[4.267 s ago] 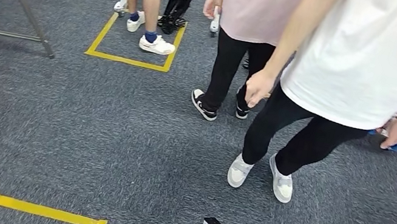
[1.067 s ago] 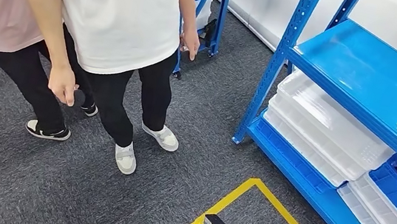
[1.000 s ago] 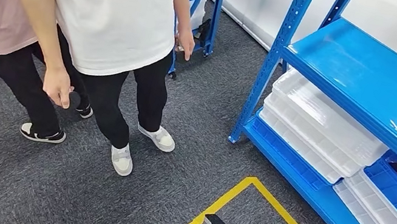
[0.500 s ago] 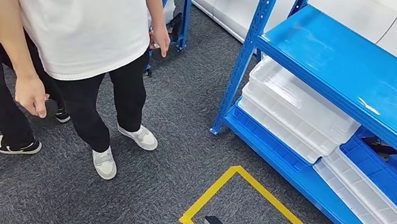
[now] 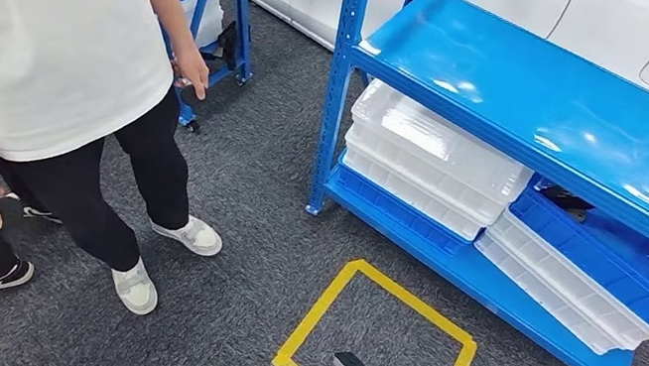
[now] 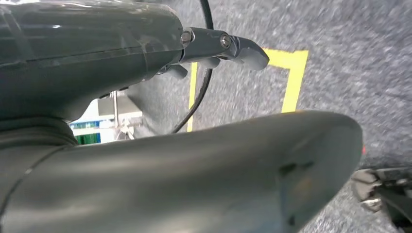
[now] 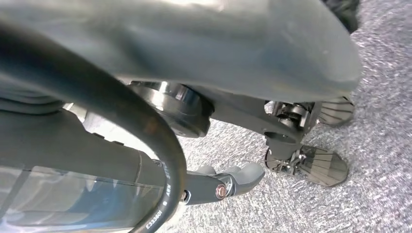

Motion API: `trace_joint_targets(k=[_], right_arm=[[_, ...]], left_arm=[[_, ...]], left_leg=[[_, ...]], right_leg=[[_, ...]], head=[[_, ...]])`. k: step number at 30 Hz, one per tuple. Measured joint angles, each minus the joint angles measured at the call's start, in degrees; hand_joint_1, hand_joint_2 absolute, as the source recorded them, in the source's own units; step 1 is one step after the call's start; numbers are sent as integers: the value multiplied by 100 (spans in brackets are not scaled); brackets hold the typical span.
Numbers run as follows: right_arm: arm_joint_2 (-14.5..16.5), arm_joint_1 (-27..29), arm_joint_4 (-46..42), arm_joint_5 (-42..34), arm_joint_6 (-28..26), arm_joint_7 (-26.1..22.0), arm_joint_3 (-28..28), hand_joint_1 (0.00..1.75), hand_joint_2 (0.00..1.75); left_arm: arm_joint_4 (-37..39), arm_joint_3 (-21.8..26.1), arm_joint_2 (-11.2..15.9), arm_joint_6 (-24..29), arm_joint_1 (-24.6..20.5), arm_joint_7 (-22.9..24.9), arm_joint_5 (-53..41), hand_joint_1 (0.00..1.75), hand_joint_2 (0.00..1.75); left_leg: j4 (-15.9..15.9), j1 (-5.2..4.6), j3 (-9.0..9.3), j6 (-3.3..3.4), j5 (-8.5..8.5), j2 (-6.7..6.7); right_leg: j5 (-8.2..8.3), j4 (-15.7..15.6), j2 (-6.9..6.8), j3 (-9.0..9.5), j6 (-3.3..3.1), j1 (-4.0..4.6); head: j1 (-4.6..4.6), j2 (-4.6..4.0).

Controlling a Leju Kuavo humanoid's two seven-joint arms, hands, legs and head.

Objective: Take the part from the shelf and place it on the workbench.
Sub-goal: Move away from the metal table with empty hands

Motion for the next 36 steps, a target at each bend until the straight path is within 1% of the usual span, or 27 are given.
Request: trace_joint_targets(k=[1, 2, 3, 5, 7, 9, 10, 11, 12, 13, 14, 15, 16, 17, 18, 19, 20, 22, 24, 26, 27, 28, 29, 30, 32, 34, 36], right_arm=[[1, -4, 0, 1, -1, 0, 0, 0, 0], [1, -7, 0, 1, -1, 0, 0, 0, 0], [0, -6, 0, 2, -2, 0, 0, 0, 0], [-4, 15, 1, 2, -3, 0, 0, 0, 0], [-9, 33, 1, 2, -5, 0, 2, 0, 0], [-9, 17, 0, 2, -6, 0, 4, 0, 0], [-8, 6, 0, 2, -5, 0, 4, 0, 0], [-8, 5, 0, 2, -4, 0, 4, 0, 0], [-8, 9, 0, 2, -3, 0, 4, 0, 0], [-8, 15, 0, 2, -3, 0, 4, 0, 0], [-8, 18, 0, 2, -2, 0, 4, 0, 0], [-9, 16, 0, 2, -2, 0, 4, 0, 0], [-9, 7, 0, 2, -1, 0, 4, 0, 0], [-9, -5, 0, 2, -1, 0, 4, 0, 0], [-9, -15, 0, 2, 0, 0, 4, 0, 0], [-8, -16, 0, 2, 0, 0, 4, 0, 0], [-8, -9, 0, 2, -1, 0, 4, 0, 0], [-9, 20, 0, 2, -2, 0, 3, 0, 0], [-7, 21, 0, 2, -2, 0, 1, 0, 0], [0, 11, 0, 0, 1, 0, 1, 0, 0], [3, 13, 0, -1, 2, 0, 1, 0, 0], [3, 17, 0, -1, 2, 0, 1, 0, 0], [4, 20, 0, -1, 2, 0, 0, 0, 0], [5, 21, 0, -1, 2, 0, 0, 0, 0], [11, 16, 0, -1, 3, 0, 0, 0, 0], [13, 14, 0, -1, 4, 0, 0, 0, 0], [6, 30, 0, -1, 4, 0, 1, 0, 0]], left_arm=[[1, 0, 1, 0, 1, -3, -1, 0, 0], [2, 0, 1, 0, 4, -30, -4, 0, 0], [3, 0, 0, 0, 8, -61, -7, 0, 0], [4, 1, -2, 0, 11, -99, -10, 0, 0], [2, 3, -3, 0, 8, -44, -10, 0, 0], [2, 4, -4, 0, 14, -2, -10, 0, 0], [2, 4, -3, 0, 18, 0, -10, 0, 0], [2, 4, -3, 0, 20, 0, -10, 0, 0], [2, 4, -3, 0, 21, 0, -10, 0, 0], [2, 4, -4, 0, 20, 0, -10, 0, 0], [2, 4, -4, 0, 19, 0, -10, 0, 0], [2, 4, -5, 0, 18, 0, -10, 0, 0], [2, 4, -5, 0, 17, 0, -10, 0, 0], [2, 4, -5, 0, 16, -2, -10, 0, 0], [2, 4, -5, 0, 15, -3, -10, 0, 0], [2, 4, -5, 0, 13, -4, -10, 0, 0], [2, 4, -5, 0, 10, -5, -10, 0, 0], [2, 4, -5, 3, 2, -1, -10, 0, 0], [2, 4, -5, 13, 1, -5, -10, 0, 0], [2, 5, -5, 19, 10, -13, -10, 0, 0], [2, 6, -5, 20, 13, -13, -10, 0, 0], [2, 7, -5, 20, 16, -10, -10, 0, 0], [2, 7, -5, 20, 17, -8, -10, 0, 0], [2, 7, -4, 22, 17, -6, -10, 0, 0], [2, 8, -2, 28, 18, -23, -10, 0, 0], [2, 9, -1, 33, 20, -75, -10, 0, 0], [2, 12, -3, 32, 15, -85, -10, 0, 0]], left_leg=[[-321, 19, 129, 3, 130, -111], [-515, 29, 206, 9, 188, -203], [-585, 26, 232, 24, 181, -261], [-618, 11, 239, 87, 187, -191], [-648, 12, 255, 162, 198, -97], [-661, 6, 266, 204, 191, 21], [-661, 1, 268, 217, 183, 88], [-660, -3, 273, 224, 174, 152], [-660, -5, 283, 227, 162, 209], [-660, -5, 298, 224, 148, 262], [-660, -5, 321, 216, 132, 309], [-661, -7, 347, 201, 114, 351], [-661, -18, 369, 177, 93, 393], [-664, -29, 386, 151, 78, 433], [-671, -42, 399, 124, 64, 473], [-688, -53, 414, 95, 57, 519], [-707, -56, 439, 64, 50, 564], [-624, -43, 446, 13, -43, 509], [-94, -30, 220, -2, -339, 311], [684, -44, -178, -1, -638, 190], [900, -51, -309, 1, -656, 169], [903, -54, -347, 7, -559, 157], [664, -52, -274, 14, -354, 138], [284, -47, -133, 23, -109, 81], [-410, -30, 134, 47, 208, -153], [-635, -33, 216, 78, 246, -281], [-670, -35, 226, 131, 265, -197]], right_leg=[[-19, 25, 54, -5, 26, 6], [-30, 43, 97, -18, 54, 12], [-34, 53, 136, -36, 78, 12], [-32, 56, 177, -63, 121, -7], [-139, 226, 39, -155, 159, -14], [-439, 826, -148, -463, 183, -19], [-597, 1218, -189, -671, 190, -30], [-680, 1520, -209, -834, 196, -40], [-663, 1643, -226, -910, 201, -46], [-540, 1542, -249, -872, 201, -50], [-344, 1234, -296, -725, 198, -48], [-151, 829, -392, -525, 185, -38], [-25, 464, -503, -343, 167, -1], [36, 218, -591, -223, 151, 32], [37, 102, -640, -171, 138, 63], [18, 83, -623, -170, 129, 90], [23, 69, -573, -169, 114, 81], [37, 20, -478, -127, 62, 42], [41, -14, -390, -77, -6, 8], [28, -13, -287, -53, -48, 15], [20, -11, -229, -39, -55, 19], [13, -8, -168, -23, -58, 22], [3, -5, -103, -2, -57, 23], [-9, -1, -41, 18, -49, 22], [-36, 20, 73, 29, -9, 34], [-41, 31, 160, 2, 43, 33], [-41, 34, 199, -25, 93, 10]], head=[[-3, 0], [-2, 0], [-3, 0], [-1, 0], [8, 0], [20, 0], [22, 0], [22, 0], [22, 0], [22, 0], [22, 0], [22, 0], [23, 0], [22, 0], [20, 0], [18, 0], [16, 0], [11, 0], [2, 0], [-5, 0], [-5, 0], [-5, 0], [-5, 0], [-5, 0], [-2, 0], [1, 0], [1, 0]])
